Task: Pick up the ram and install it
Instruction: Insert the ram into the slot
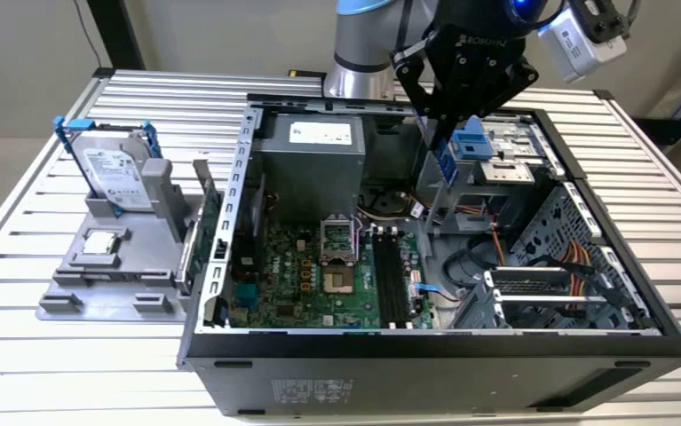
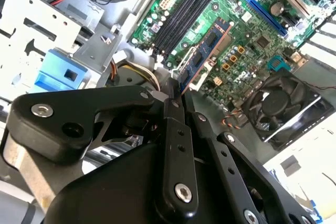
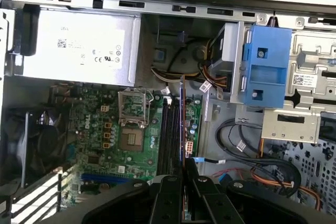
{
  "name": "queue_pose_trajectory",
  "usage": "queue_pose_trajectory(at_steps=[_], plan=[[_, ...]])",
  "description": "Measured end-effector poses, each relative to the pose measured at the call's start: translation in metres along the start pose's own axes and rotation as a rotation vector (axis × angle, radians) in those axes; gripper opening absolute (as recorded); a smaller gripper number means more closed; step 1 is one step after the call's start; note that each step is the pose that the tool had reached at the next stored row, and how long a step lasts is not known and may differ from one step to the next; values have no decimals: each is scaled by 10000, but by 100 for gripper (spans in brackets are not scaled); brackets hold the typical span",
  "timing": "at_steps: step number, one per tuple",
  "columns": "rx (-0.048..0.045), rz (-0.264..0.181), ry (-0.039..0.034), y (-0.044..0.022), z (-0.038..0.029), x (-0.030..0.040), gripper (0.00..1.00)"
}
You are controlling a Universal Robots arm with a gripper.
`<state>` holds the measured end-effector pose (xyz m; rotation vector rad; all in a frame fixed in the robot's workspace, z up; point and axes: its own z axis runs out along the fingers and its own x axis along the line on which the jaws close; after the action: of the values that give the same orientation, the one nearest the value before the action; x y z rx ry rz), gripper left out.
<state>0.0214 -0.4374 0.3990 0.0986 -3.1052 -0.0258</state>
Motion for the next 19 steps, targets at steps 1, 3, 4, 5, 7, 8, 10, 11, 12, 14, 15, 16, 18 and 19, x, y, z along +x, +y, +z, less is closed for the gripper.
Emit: queue_pose_trajectory(at_steps=[1,3,4,5,7,8,10,11,12,14,15,16,18,19], plan=[[0,1,0,0,0,0,0],[1,1,0,0,0,0,0],[1,3,0,0,0,1,0],[1,3,0,0,0,1,0],[2,4,0,0,0,1,0],[2,4,0,0,2,1,0],[1,3,0,0,15,-2,0],[-1,3,0,-1,23,-3,0],[2,3,0,-1,31,-4,0],[1,2,0,-2,49,-7,0],[3,2,0,-2,57,-9,0],[4,2,1,-2,68,-10,0],[13,2,6,-2,86,-15,0],[18,3,11,-2,94,-16,0]])
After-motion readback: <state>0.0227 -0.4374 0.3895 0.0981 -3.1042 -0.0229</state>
